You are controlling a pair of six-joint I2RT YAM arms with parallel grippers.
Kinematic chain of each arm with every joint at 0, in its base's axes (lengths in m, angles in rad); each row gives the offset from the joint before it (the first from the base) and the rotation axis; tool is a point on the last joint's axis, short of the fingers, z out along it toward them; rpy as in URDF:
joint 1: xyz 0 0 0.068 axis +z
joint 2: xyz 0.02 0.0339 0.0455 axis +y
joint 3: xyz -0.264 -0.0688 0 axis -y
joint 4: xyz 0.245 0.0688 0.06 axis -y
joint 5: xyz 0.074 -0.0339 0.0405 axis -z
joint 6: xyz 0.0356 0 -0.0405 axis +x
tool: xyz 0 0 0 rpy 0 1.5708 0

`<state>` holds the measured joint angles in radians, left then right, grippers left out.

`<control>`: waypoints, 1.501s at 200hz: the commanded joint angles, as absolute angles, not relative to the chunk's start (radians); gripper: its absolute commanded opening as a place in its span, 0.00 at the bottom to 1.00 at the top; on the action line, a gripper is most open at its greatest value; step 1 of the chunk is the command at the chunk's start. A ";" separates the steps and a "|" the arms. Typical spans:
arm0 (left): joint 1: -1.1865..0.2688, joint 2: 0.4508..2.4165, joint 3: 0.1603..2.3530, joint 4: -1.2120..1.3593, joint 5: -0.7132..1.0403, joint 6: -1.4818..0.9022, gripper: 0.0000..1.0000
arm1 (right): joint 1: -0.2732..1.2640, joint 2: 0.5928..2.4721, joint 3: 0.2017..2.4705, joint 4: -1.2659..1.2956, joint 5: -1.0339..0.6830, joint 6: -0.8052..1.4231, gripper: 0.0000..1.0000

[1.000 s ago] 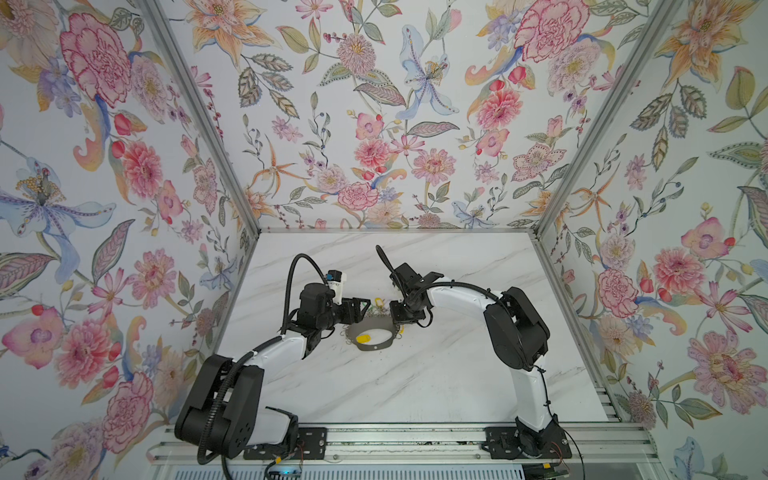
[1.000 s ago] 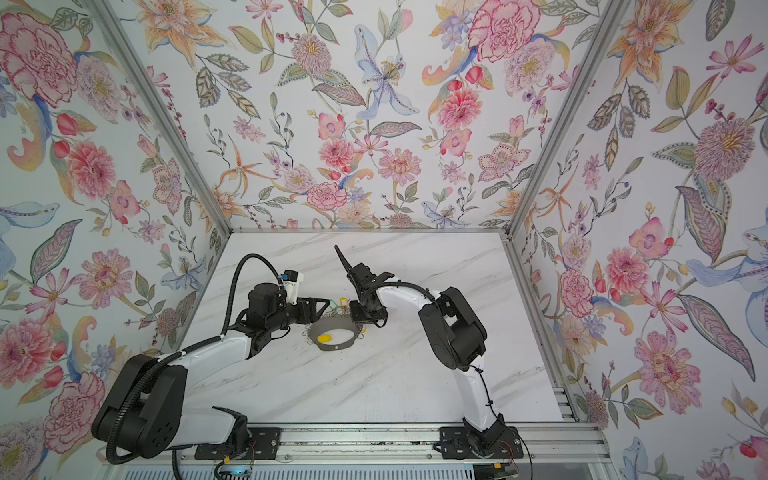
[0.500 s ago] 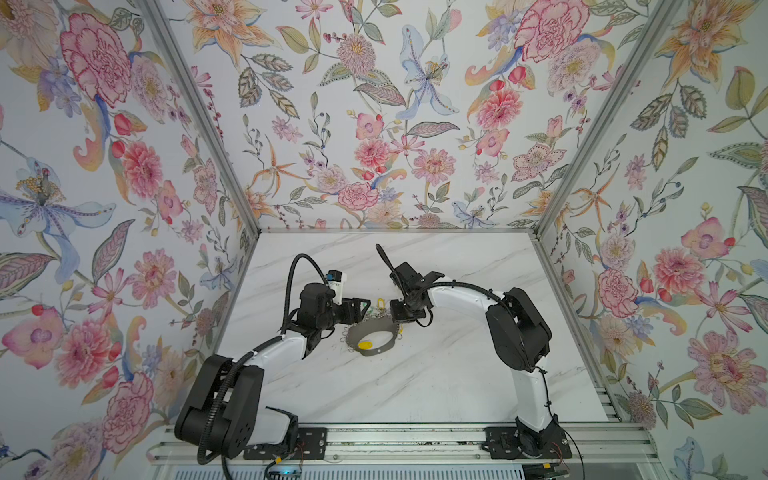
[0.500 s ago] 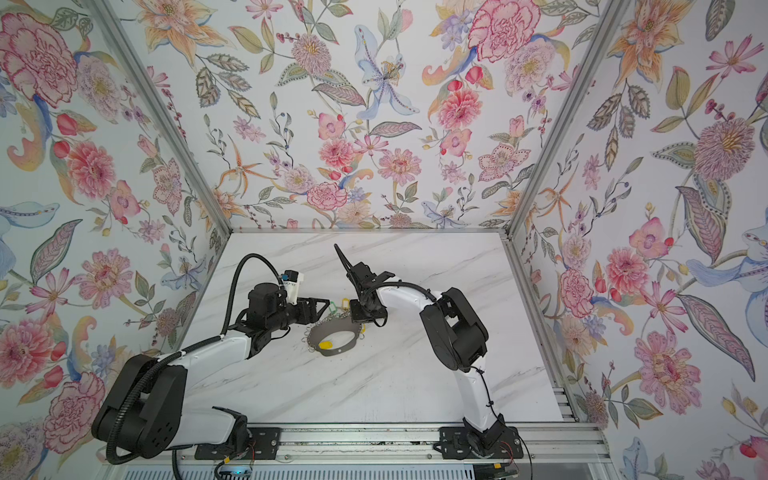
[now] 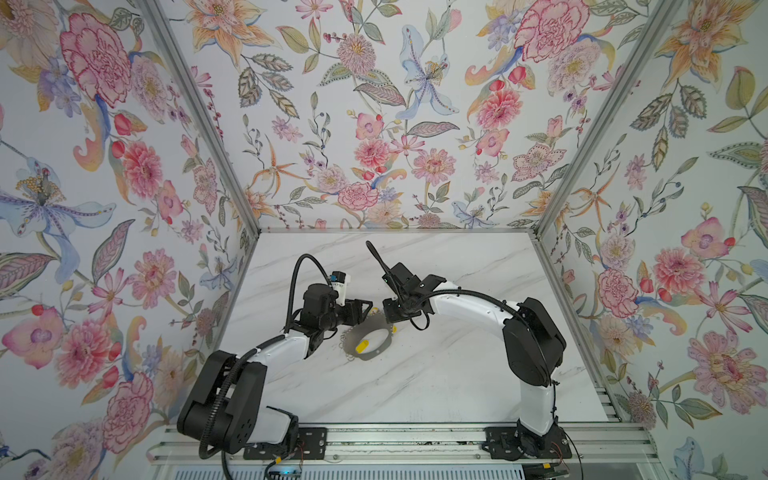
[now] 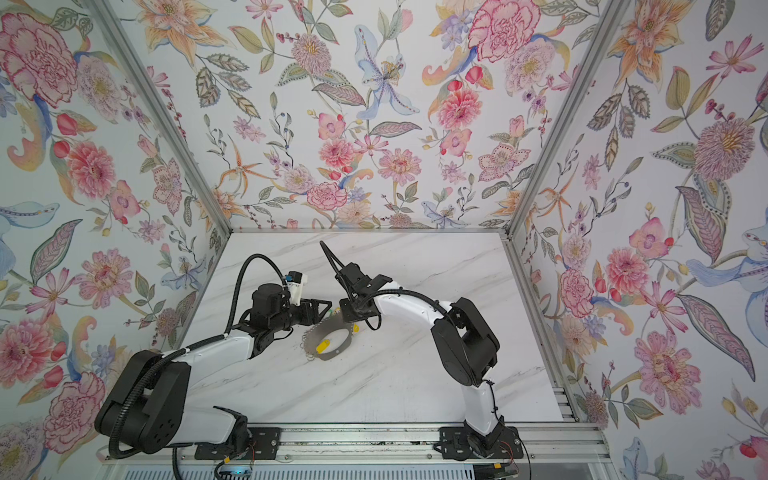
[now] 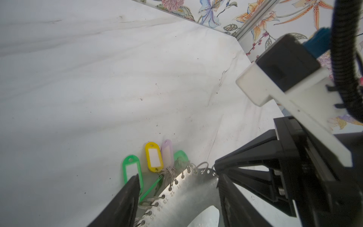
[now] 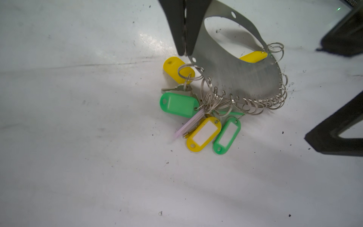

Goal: Remove the keys from the keyring

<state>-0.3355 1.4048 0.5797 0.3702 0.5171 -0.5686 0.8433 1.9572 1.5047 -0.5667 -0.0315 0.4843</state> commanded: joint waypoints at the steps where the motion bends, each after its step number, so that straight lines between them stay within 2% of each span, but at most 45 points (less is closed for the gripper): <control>1: -0.345 1.414 0.594 0.382 0.523 -0.574 0.66 | 0.869 1.952 1.501 -0.531 -0.055 0.518 0.04; 97: -0.323 1.445 0.590 0.362 0.461 -0.568 0.68 | 0.990 1.957 1.396 -0.453 -0.136 0.659 0.12; 136: -0.300 1.448 0.571 0.361 0.455 -0.588 0.68 | 0.964 1.924 1.326 -0.406 -0.160 0.671 0.18; 154: -0.283 1.438 0.552 0.348 0.430 -0.593 0.68 | 0.929 1.912 1.307 -0.385 -0.171 0.661 0.25; 229: -0.230 1.357 0.505 0.352 0.427 -0.611 0.68 | 0.910 2.004 1.374 -0.402 -0.233 0.624 0.34; 300: -0.230 1.359 0.509 0.342 0.429 -0.597 0.69 | 0.882 2.097 1.428 -0.449 -0.143 0.553 0.36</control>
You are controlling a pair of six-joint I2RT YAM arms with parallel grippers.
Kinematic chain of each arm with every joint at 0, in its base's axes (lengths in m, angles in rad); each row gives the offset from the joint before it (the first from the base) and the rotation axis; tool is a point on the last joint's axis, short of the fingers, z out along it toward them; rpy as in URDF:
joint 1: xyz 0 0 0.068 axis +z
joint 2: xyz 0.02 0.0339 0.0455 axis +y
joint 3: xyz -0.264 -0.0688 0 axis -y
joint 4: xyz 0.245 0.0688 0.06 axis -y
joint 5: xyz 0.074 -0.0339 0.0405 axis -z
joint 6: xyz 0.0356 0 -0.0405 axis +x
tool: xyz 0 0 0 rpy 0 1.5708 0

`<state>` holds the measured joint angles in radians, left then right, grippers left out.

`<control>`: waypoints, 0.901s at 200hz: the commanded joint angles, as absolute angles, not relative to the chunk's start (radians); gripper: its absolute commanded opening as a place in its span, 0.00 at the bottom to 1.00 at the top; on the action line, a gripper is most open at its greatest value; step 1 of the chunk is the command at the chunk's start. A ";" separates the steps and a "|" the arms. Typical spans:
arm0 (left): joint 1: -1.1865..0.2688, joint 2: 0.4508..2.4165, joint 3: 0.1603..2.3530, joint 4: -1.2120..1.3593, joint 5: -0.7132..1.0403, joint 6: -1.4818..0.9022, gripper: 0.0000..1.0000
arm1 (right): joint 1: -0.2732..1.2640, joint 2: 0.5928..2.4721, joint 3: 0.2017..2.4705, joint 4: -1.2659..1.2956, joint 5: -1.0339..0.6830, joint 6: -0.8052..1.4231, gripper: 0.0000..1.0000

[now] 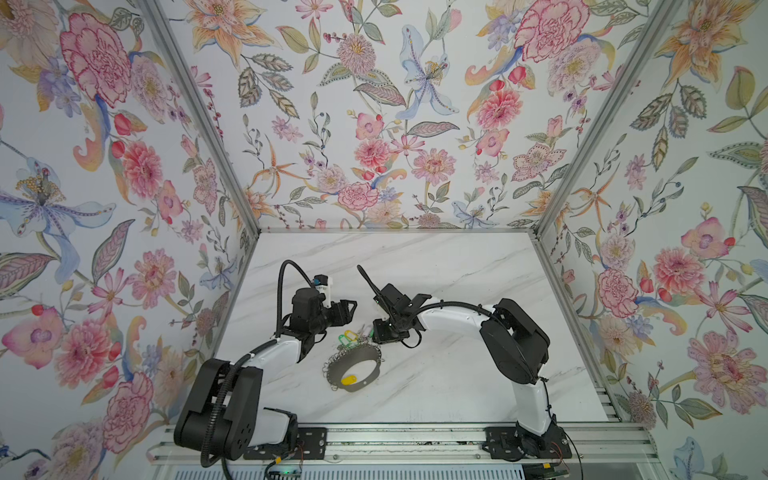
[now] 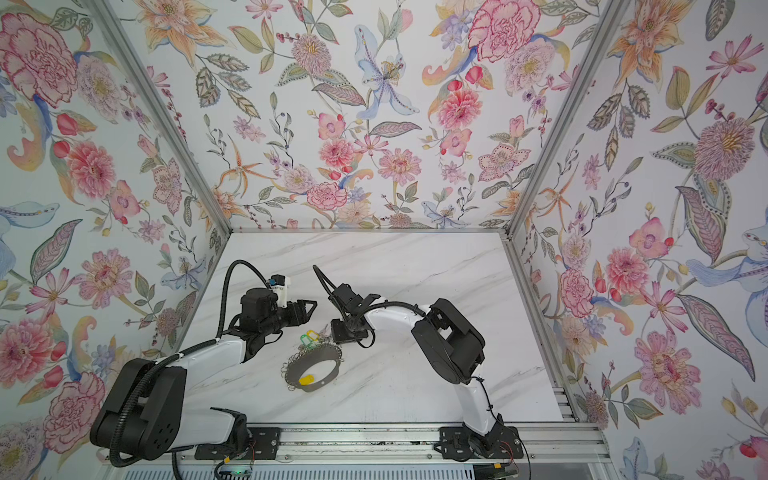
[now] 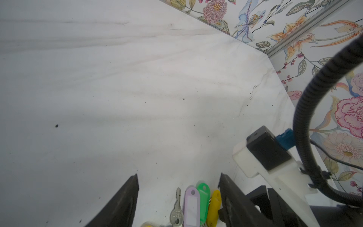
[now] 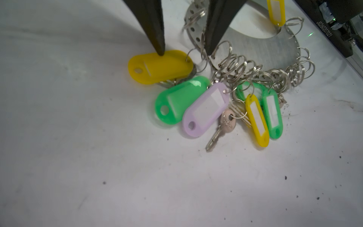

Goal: Remove the keys from the keyring

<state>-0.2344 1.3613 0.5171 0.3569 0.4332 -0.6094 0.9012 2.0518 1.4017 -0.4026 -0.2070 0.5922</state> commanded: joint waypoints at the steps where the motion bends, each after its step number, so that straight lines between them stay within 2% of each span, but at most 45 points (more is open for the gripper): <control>1: -0.230 1.359 0.509 0.342 0.428 -0.597 0.69 | 0.880 2.098 1.429 -0.451 -0.138 0.551 0.36; 51: -0.230 1.356 0.506 0.334 0.424 -0.591 0.69 | 0.864 2.054 1.453 -0.494 -0.046 0.496 0.35; 134: -0.230 1.355 0.507 0.332 0.427 -0.583 0.69 | 0.932 2.164 1.622 -0.611 0.009 0.379 0.31; 180: -0.230 1.353 0.502 0.334 0.427 -0.581 0.70 | 0.927 2.149 1.557 -0.638 0.068 0.393 0.31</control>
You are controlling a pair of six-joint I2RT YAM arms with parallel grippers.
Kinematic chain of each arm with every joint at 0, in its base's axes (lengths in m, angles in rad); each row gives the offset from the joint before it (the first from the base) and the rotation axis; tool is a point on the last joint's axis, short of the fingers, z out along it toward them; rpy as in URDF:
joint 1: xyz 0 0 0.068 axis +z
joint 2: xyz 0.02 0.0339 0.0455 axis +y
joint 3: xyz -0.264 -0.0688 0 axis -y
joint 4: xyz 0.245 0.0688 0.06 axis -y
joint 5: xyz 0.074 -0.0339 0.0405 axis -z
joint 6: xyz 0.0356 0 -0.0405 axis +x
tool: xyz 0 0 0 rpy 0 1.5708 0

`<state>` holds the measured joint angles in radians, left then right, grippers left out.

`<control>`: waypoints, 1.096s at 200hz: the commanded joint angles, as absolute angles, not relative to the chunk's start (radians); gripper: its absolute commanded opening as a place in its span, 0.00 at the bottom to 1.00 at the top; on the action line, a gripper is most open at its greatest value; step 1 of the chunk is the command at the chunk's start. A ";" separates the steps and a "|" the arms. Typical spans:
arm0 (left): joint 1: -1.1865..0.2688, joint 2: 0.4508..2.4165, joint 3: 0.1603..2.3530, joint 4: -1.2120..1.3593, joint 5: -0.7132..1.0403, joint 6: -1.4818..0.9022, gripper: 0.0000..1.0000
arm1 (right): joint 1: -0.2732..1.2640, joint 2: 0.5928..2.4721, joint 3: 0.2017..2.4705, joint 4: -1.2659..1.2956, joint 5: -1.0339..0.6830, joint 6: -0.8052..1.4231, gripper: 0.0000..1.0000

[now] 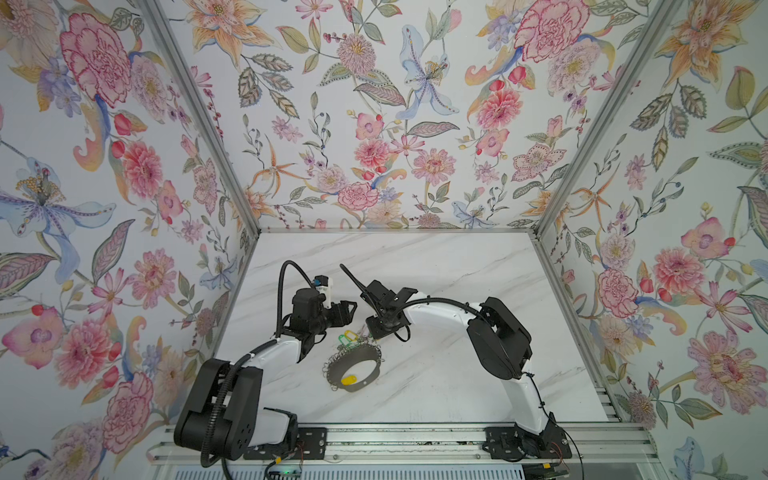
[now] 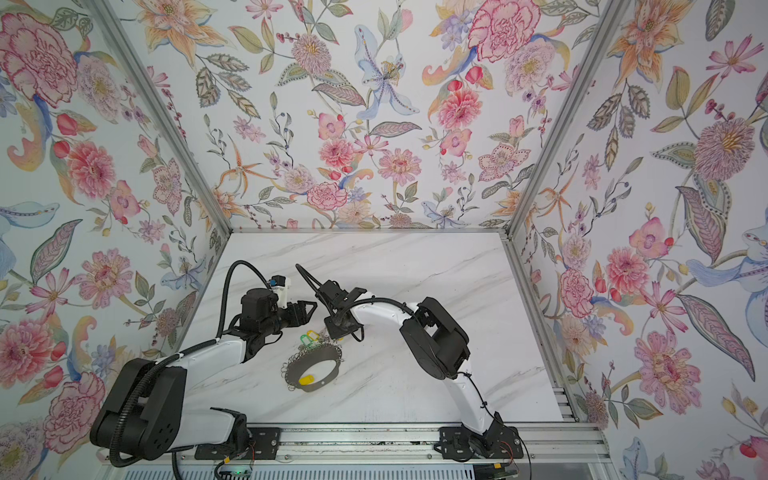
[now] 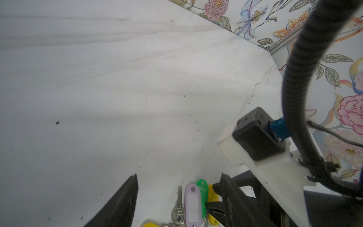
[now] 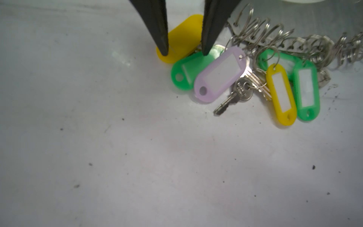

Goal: Remove the keys from the keyring

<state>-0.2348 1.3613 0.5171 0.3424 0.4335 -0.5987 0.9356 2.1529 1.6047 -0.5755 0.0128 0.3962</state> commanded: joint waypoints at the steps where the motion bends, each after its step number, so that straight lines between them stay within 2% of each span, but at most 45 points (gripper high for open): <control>1: -0.230 1.353 0.502 0.333 0.427 -0.581 0.70 | 0.926 2.147 1.556 -0.639 0.068 0.393 0.31; 85: -0.233 1.374 0.512 0.361 0.442 -0.593 0.70 | 0.870 2.004 1.371 -0.639 0.119 0.414 0.30; 136: -0.259 1.374 0.517 0.354 0.450 -0.585 0.68 | 0.879 1.983 1.412 -0.549 -0.142 0.392 0.31; 153: -0.270 1.356 0.504 0.355 0.448 -0.577 0.62 | 0.884 1.983 1.408 -0.538 -0.199 0.388 0.33; 192: -0.334 1.277 0.432 0.365 0.437 -0.551 0.54 | 0.871 1.963 1.366 -0.528 -0.172 0.409 0.35; 219: -0.446 1.152 0.397 0.289 0.323 -0.476 0.46 | 0.841 1.934 1.323 -0.488 -0.159 0.449 0.35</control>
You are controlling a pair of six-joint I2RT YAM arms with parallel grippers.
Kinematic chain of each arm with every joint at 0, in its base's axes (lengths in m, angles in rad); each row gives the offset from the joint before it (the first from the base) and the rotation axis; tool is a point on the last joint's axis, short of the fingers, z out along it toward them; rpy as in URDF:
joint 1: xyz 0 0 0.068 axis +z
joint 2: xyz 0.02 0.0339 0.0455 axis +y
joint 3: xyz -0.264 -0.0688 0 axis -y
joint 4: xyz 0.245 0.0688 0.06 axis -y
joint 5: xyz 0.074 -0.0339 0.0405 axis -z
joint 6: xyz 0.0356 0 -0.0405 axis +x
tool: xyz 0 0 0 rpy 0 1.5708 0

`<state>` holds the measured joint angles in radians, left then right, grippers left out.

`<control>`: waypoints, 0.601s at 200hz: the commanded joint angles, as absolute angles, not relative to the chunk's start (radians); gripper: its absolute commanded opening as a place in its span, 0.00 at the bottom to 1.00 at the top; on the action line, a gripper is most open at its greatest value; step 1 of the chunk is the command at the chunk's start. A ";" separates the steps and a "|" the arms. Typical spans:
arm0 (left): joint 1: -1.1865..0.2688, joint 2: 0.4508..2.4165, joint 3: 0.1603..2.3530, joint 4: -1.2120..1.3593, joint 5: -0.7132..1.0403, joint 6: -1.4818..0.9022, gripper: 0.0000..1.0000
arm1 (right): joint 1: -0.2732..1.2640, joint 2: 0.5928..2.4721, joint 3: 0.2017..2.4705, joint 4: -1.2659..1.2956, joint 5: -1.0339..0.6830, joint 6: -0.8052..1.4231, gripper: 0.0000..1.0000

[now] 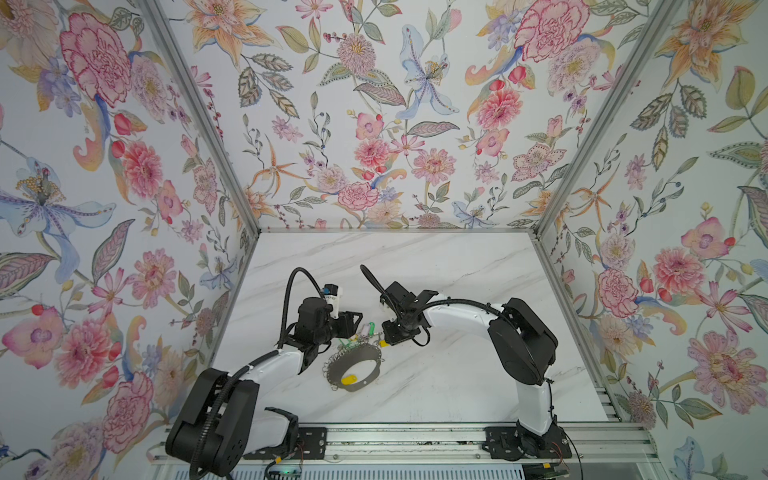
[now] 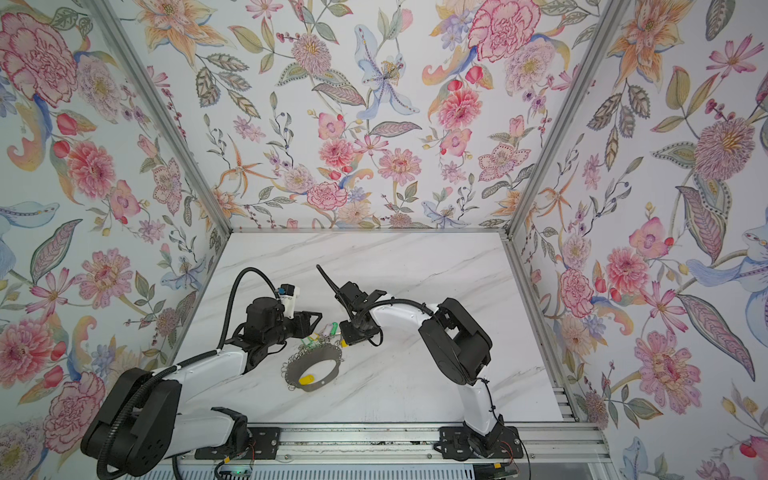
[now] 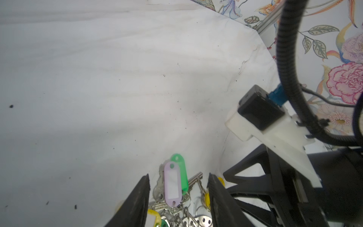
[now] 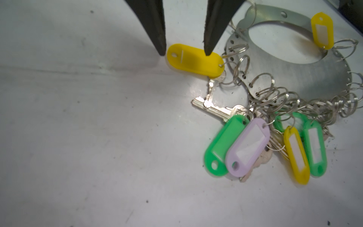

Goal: Remove the keys from the keyring

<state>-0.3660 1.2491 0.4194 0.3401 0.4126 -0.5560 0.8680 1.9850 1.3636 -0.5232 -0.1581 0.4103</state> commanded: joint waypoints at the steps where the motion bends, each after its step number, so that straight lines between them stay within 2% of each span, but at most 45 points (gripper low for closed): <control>1: -0.449 1.148 0.397 0.285 0.319 -0.474 0.45 | 0.840 1.933 1.322 -0.485 -0.159 0.452 0.35; 49: -0.563 1.067 0.386 0.159 0.176 -0.405 0.35 | 0.787 1.896 1.256 -0.378 -0.221 0.483 0.34; 86: -0.664 1.176 0.437 0.124 0.130 -0.381 0.25 | 0.766 1.890 1.219 -0.322 -0.254 0.476 0.35; 108: -0.710 1.252 0.467 0.105 0.098 -0.378 0.15 | 0.754 1.868 1.177 -0.274 -0.264 0.482 0.35; 120: -0.725 1.287 0.485 0.093 0.092 -0.376 0.14 | 0.746 1.857 1.159 -0.253 -0.280 0.487 0.34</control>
